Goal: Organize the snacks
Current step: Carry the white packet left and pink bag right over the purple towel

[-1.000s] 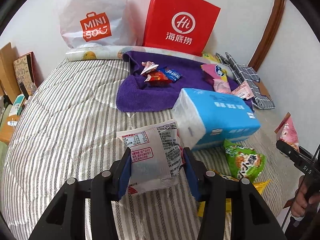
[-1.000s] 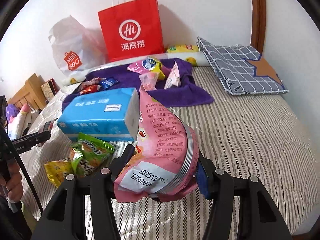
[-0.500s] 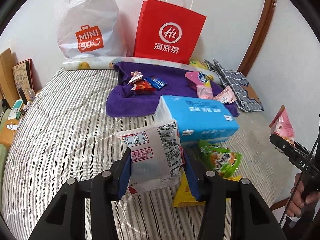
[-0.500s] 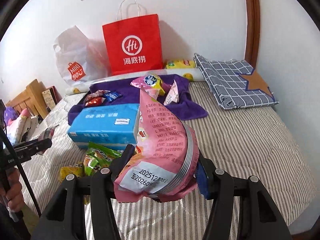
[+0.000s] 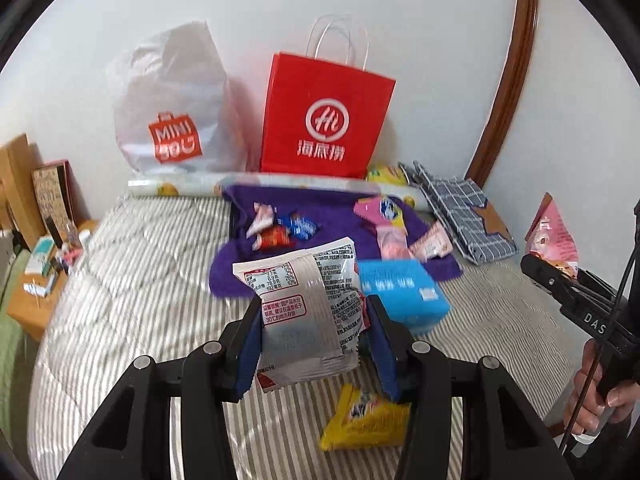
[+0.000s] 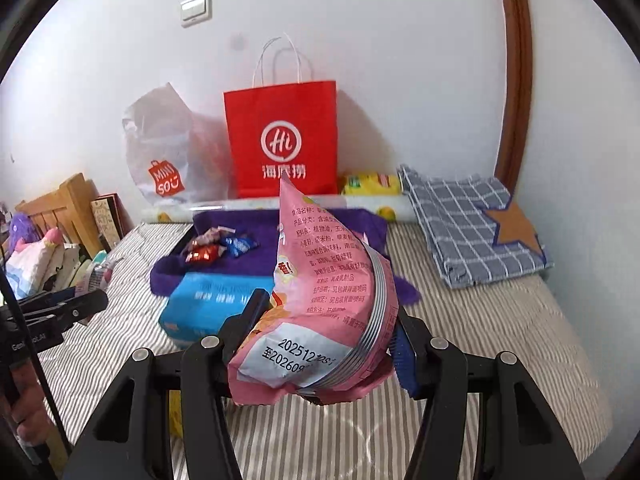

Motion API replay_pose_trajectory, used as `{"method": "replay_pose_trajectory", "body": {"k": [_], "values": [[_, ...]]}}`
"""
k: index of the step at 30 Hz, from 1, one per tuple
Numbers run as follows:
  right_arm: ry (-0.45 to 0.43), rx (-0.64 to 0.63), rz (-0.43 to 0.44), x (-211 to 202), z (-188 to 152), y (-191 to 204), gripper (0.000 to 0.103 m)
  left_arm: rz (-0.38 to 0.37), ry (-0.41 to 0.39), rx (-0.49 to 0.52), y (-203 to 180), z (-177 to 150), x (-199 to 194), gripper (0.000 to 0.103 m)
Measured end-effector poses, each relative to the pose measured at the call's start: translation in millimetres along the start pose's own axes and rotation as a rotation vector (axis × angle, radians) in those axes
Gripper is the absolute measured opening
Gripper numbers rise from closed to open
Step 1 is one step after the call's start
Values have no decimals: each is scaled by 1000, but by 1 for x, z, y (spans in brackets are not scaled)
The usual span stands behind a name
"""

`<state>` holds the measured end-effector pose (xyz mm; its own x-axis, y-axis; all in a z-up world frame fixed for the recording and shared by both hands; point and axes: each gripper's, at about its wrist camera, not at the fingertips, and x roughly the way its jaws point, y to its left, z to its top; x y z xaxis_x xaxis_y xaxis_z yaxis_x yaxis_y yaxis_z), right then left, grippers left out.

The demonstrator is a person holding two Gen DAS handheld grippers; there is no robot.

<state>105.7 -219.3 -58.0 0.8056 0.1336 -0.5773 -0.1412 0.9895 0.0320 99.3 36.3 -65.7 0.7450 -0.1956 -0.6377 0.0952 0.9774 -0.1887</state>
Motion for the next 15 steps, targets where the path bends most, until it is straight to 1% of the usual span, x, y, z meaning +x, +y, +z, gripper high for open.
{"method": "replay_pose_trajectory", "body": {"k": [5,9,15], "values": [[-16,-11,-16,21,20,4,56,1,-19,3,3,22,10,46],[-4,-1,-19,44,35,2,56,-3,-19,-3,5,42,25,46],[23,4,-19,81,53,0,56,23,-19,11,5,66,51,46]]}}
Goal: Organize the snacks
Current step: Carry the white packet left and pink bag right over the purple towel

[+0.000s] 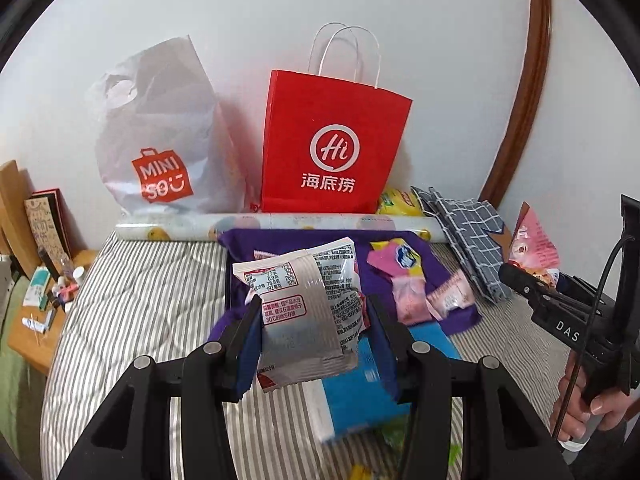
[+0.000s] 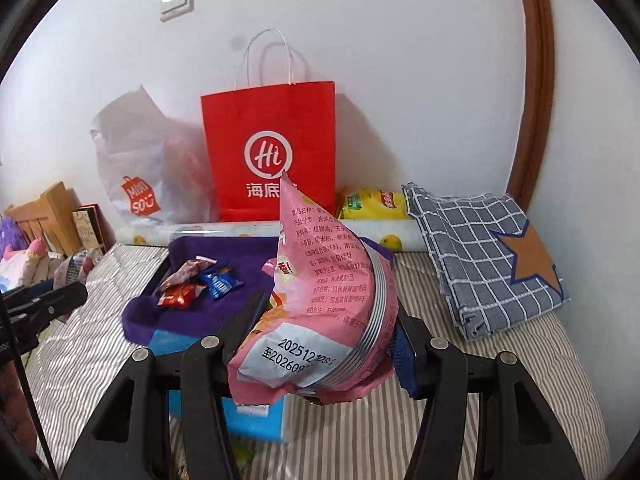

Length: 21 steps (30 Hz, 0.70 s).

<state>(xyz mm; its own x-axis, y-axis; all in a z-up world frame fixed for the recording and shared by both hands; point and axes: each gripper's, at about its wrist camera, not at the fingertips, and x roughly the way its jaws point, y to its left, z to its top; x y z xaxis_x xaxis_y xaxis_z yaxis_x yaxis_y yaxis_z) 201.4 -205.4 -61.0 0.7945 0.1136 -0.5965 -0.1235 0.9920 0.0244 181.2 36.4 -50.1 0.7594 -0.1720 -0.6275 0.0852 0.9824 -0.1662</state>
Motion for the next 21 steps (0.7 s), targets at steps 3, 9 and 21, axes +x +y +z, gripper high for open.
{"method": "replay_pose_trajectory", "body": {"k": [3,9,21], "values": [[11,4,5,19,9,-2,56,1,4,0,1,13,16,46],[28,3,21,56,28,2,56,-8,12,-3,4,35,52,46],[127,-30,106,126,15,15,56,1,68,-42,24,29,122,47]]}}
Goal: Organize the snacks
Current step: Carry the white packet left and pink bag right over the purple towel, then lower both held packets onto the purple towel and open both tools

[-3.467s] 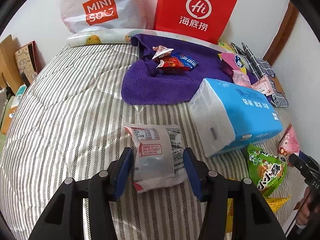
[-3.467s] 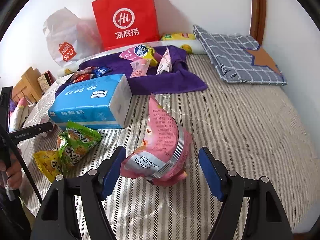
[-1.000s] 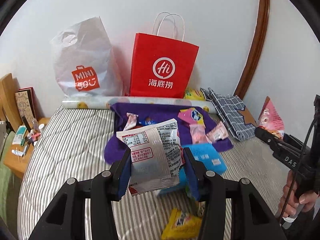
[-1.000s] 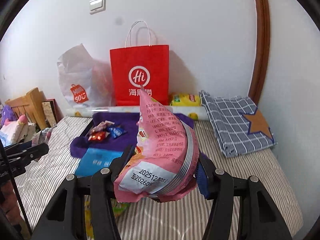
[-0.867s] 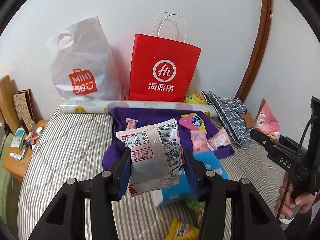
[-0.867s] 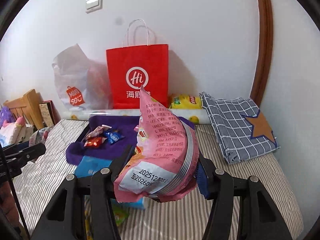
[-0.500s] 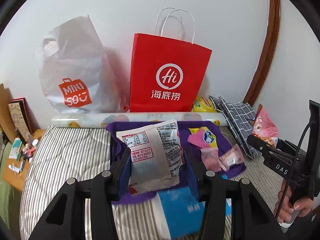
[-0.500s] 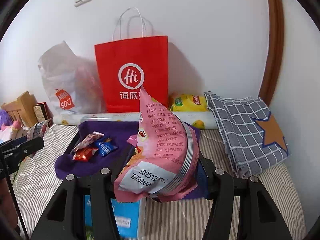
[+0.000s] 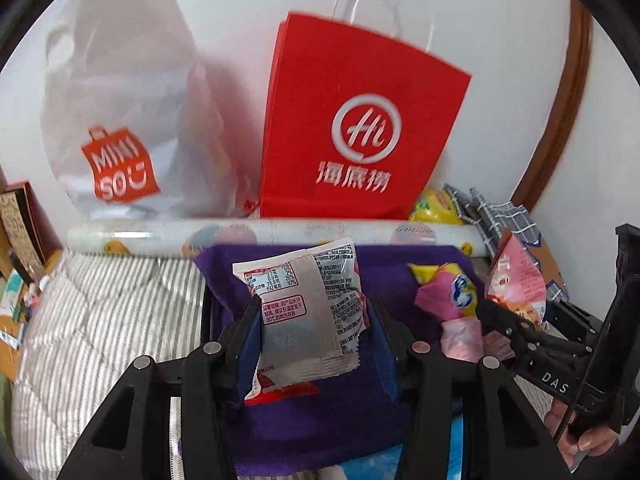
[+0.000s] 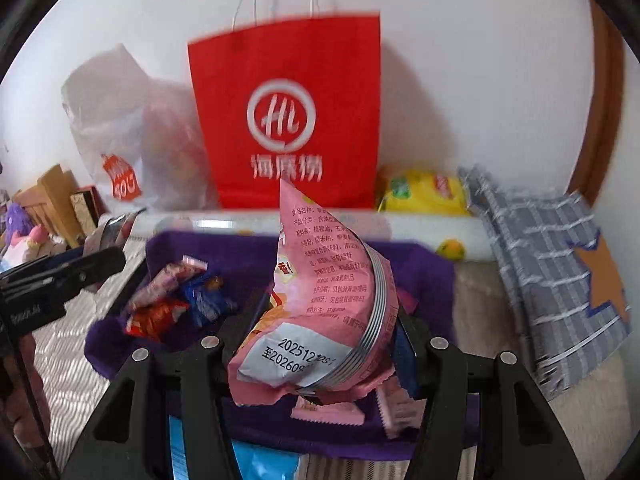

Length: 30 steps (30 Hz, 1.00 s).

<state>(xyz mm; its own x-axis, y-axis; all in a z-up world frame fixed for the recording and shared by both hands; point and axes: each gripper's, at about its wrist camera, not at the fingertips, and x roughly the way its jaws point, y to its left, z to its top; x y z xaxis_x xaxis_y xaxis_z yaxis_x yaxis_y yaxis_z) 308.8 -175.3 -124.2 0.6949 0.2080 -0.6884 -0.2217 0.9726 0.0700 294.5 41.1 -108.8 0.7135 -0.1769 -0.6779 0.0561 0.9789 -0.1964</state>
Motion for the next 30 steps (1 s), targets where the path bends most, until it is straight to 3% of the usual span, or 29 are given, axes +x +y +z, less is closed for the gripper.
{"method": "replay_pose_trajectory", "body": {"k": [9,17,24,30], "values": [[51,-35,27,14,-15,3,56,-20,19,-59,12,-6,7,47],[83,-72,19,21,-23,8,57,16,38,-16,5,-15,12,47],[89,-83,6,24,-25,10,57,-35,84,-62,9,-20,21,47],[86,-85,0,25,-26,10,57,-13,78,-48,6,-21,20,47]]}}
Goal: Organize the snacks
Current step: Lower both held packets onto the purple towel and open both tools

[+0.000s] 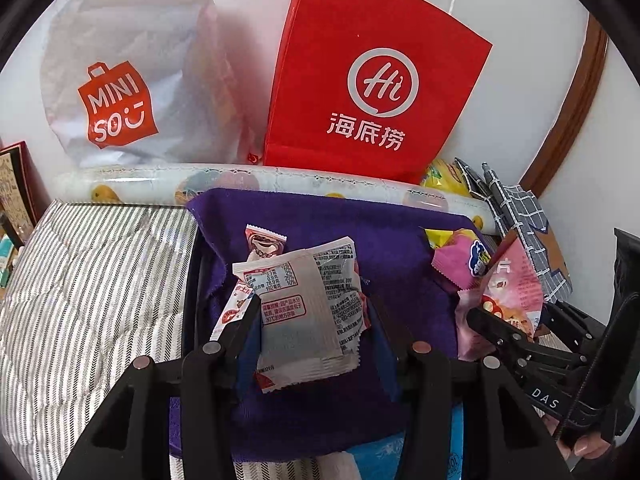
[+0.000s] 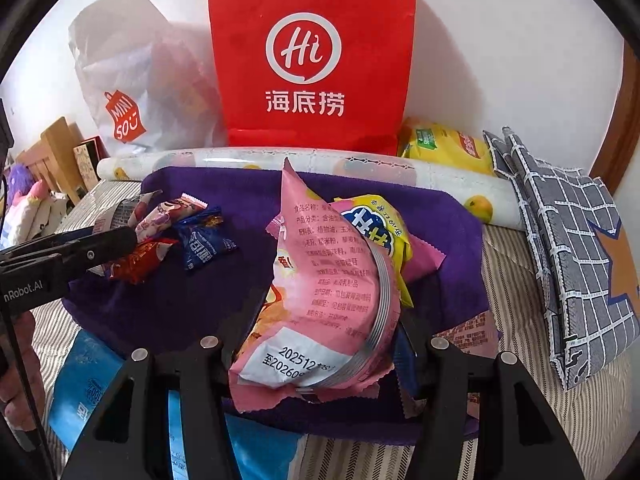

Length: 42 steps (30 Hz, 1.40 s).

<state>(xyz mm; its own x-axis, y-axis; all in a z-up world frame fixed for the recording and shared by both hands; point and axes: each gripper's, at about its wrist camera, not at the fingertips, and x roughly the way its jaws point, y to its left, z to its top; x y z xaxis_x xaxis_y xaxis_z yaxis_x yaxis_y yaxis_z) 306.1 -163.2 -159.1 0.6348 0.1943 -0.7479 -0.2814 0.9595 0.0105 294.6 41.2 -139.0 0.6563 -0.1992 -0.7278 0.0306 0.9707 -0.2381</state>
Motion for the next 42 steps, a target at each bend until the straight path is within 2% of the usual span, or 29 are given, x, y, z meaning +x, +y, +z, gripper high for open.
{"method": "replay_pose_trajectory", "body": {"k": [4,6,21,26,28,31,36,42], "values": [[10,-5,-9,2,0,1,59,11,0,12,-2,-1,1,47],[7,-9,-11,1,0,2,63,17,-1,16,-3,-2,2,48],[-35,26,1,-8,3,-5,70,-21,-3,26,-7,-3,1,48],[-41,45,10,-9,4,-7,71,-36,17,40,-10,-5,5,56],[-41,48,5,-9,5,-7,72,-40,9,40,-11,-5,4,64],[-46,50,-7,-10,5,-7,75,-56,-9,36,-10,-4,-1,69],[-49,50,-22,-13,6,-7,76,-52,-19,14,-7,-2,-5,71],[-67,31,-94,-17,8,-5,79,-28,-20,-11,-1,0,-5,71]]}}
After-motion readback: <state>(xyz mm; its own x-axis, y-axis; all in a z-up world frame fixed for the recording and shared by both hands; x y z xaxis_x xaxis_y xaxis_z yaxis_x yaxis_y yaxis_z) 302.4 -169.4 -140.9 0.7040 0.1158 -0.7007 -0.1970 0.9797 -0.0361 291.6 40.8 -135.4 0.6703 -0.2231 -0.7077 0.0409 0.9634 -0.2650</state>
